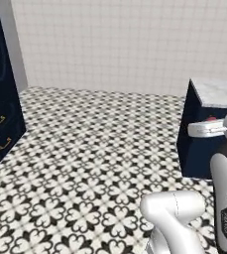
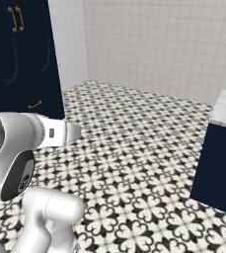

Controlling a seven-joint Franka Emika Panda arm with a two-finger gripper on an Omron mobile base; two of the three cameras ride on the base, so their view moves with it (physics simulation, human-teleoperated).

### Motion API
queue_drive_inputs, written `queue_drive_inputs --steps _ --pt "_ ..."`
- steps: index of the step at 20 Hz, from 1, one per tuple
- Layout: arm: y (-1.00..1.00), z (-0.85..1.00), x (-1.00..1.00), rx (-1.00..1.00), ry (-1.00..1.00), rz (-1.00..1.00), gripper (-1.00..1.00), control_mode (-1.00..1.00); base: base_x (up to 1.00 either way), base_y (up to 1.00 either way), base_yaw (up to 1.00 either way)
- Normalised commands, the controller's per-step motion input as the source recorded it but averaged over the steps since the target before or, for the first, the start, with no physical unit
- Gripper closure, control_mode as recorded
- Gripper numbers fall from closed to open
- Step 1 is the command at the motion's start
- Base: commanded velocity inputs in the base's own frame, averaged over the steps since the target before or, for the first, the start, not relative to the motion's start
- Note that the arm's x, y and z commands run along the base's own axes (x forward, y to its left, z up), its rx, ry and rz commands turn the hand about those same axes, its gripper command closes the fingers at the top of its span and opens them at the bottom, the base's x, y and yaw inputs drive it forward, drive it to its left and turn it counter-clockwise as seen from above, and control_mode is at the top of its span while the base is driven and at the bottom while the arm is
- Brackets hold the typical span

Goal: Take the strawberry from the fridge and place it on top of the pancake, located on the dining counter.

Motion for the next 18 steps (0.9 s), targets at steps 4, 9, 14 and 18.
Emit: queue_drive_inputs --steps 4,9,14,18 --pt "0.00 0.00 0.00 0.00 0.00 0.00 1.00 1.00 1.00 0.35 -0.44" --pt "0.00 0.00 0.00 0.00 0.00 0.00 1.00 1.00 1.00 0.64 -0.39" --pt "0.00 0.00 0.00 0.00 0.00 0.00 1.00 1.00 1.00 0.89 -0.34" --pt "0.00 0.00 0.00 0.00 0.00 0.00 1.00 1.00 1.00 0.94 -0.30"
